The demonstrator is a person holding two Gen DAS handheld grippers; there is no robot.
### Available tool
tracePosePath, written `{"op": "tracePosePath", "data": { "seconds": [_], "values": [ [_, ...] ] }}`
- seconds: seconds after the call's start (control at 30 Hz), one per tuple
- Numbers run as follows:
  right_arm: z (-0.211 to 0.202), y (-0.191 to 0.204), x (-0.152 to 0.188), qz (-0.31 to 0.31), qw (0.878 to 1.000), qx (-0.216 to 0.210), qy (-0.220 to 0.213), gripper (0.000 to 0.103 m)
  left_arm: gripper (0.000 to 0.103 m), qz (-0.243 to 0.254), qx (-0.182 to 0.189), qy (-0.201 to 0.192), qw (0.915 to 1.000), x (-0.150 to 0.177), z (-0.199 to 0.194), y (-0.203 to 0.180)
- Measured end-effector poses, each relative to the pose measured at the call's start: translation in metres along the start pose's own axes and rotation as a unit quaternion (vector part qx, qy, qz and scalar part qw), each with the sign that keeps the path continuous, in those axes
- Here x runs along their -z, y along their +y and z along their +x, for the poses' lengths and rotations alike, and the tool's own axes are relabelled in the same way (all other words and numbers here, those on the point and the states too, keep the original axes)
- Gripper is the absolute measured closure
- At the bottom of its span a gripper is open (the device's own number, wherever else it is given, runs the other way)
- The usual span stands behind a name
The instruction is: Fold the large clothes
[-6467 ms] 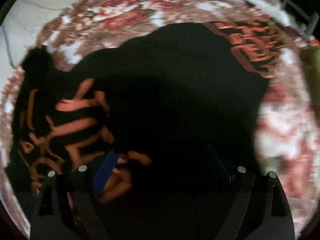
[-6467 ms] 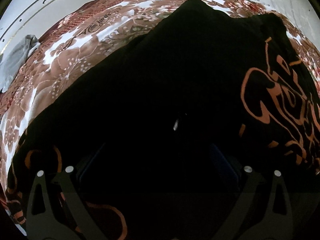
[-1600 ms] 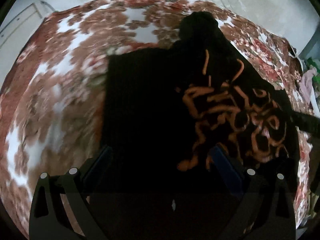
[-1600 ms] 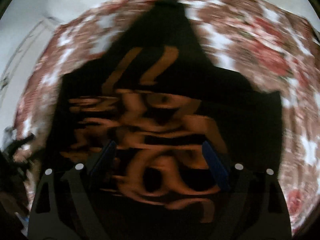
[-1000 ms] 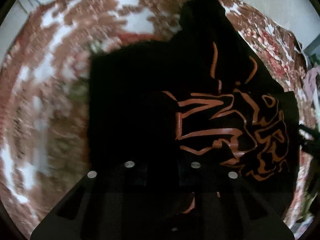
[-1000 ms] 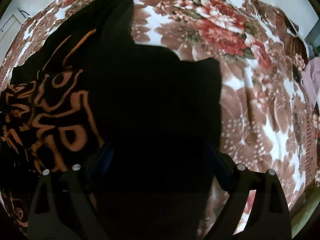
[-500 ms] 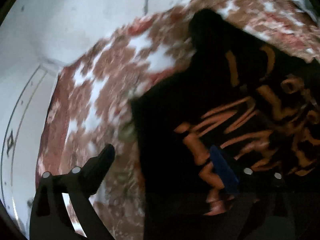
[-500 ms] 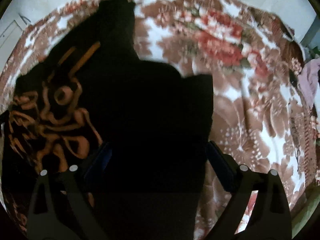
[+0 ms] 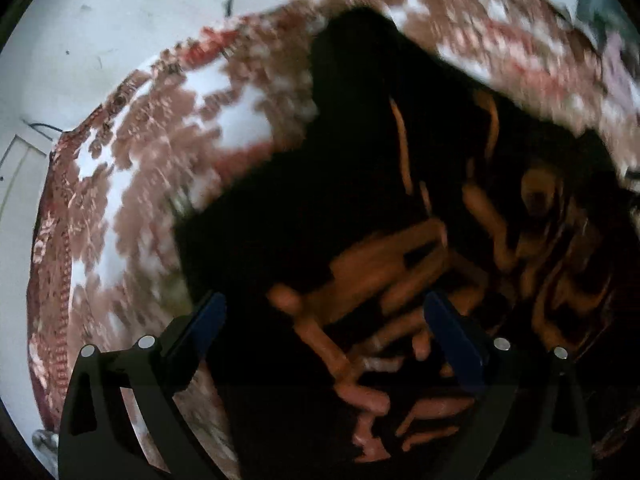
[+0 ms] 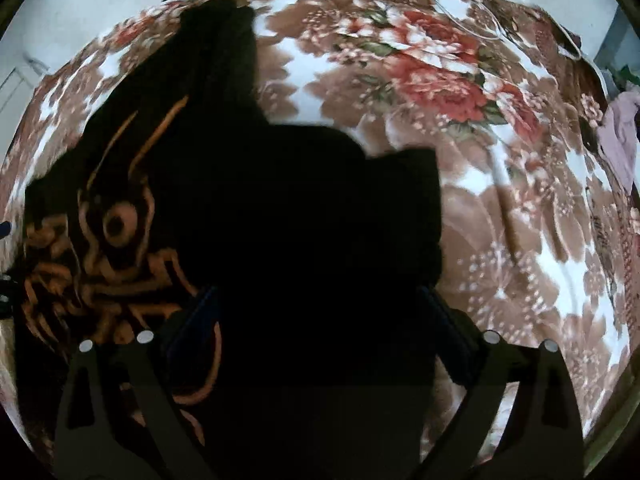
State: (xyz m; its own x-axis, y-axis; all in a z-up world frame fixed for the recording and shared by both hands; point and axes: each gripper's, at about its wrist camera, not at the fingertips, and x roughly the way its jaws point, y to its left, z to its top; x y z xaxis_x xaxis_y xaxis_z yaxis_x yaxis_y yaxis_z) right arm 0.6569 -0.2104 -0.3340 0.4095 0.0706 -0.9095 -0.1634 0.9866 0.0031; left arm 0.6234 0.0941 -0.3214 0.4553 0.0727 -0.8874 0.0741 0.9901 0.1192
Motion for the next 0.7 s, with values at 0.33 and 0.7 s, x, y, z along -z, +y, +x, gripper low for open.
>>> {"op": "tracePosePath", "data": {
  "seconds": [0.33, 0.7],
  "values": [
    [0.047, 0.047, -0.18, -0.09, 0.995, -0.012, -0.045, 0.007, 0.006, 0.008, 0.059, -0.018, 0.9981, -0.168, 0.06, 0.035],
    [0.138, 0.099, -0.283, -0.13, 0.991, -0.03, -0.03, 0.009, 0.006, 0.026, 0.142, -0.035, 0.9889, -0.282, 0.158, 0.03]
  ]
}}
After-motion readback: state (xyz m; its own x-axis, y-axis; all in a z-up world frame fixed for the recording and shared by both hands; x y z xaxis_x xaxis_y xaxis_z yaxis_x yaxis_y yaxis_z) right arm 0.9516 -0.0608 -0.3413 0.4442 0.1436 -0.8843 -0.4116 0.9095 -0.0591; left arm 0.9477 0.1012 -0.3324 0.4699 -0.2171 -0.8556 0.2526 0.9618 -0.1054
